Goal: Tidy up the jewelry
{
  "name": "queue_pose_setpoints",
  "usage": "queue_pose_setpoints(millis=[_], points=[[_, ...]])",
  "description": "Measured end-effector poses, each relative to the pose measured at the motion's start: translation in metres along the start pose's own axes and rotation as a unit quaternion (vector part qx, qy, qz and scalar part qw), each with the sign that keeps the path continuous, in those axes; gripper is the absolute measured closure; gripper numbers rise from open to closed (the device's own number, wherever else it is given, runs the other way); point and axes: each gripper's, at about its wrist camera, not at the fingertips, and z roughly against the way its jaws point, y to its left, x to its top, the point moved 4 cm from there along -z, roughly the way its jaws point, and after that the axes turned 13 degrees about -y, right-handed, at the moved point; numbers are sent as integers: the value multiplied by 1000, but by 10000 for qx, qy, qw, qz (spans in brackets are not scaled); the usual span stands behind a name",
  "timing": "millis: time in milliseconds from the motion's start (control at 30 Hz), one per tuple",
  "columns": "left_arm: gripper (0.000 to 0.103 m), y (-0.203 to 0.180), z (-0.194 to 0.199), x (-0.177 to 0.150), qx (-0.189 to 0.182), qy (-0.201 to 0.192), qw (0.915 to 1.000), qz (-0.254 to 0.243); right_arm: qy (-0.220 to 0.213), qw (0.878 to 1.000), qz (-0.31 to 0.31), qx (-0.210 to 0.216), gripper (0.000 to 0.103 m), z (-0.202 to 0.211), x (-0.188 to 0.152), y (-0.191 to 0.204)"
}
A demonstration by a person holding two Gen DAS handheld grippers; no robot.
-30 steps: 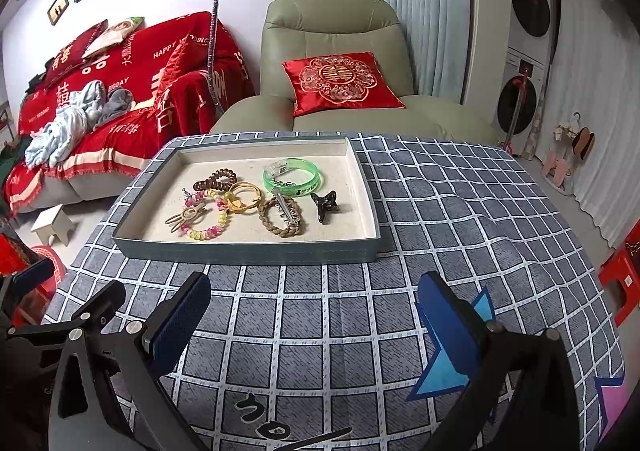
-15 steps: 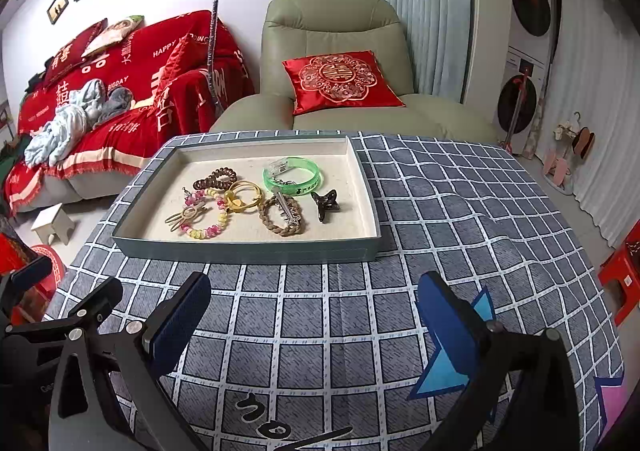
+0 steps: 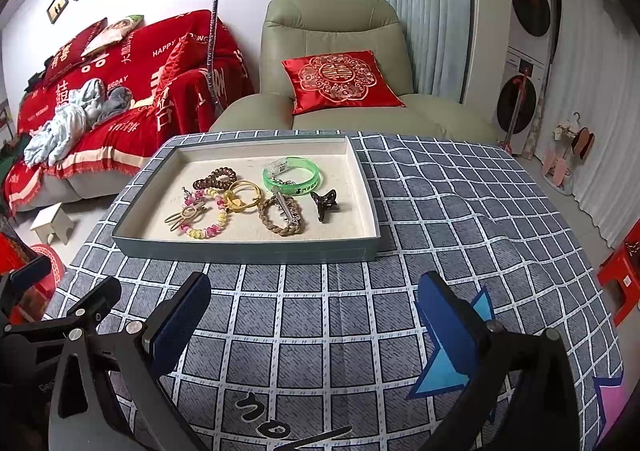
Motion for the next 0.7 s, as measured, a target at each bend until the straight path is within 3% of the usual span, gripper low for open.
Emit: queue_pose_setpoints(millis=[700], points=[[0,4,0,0,1,20,10000,51,25,10000,-11,-11,0,-1,-1,0]])
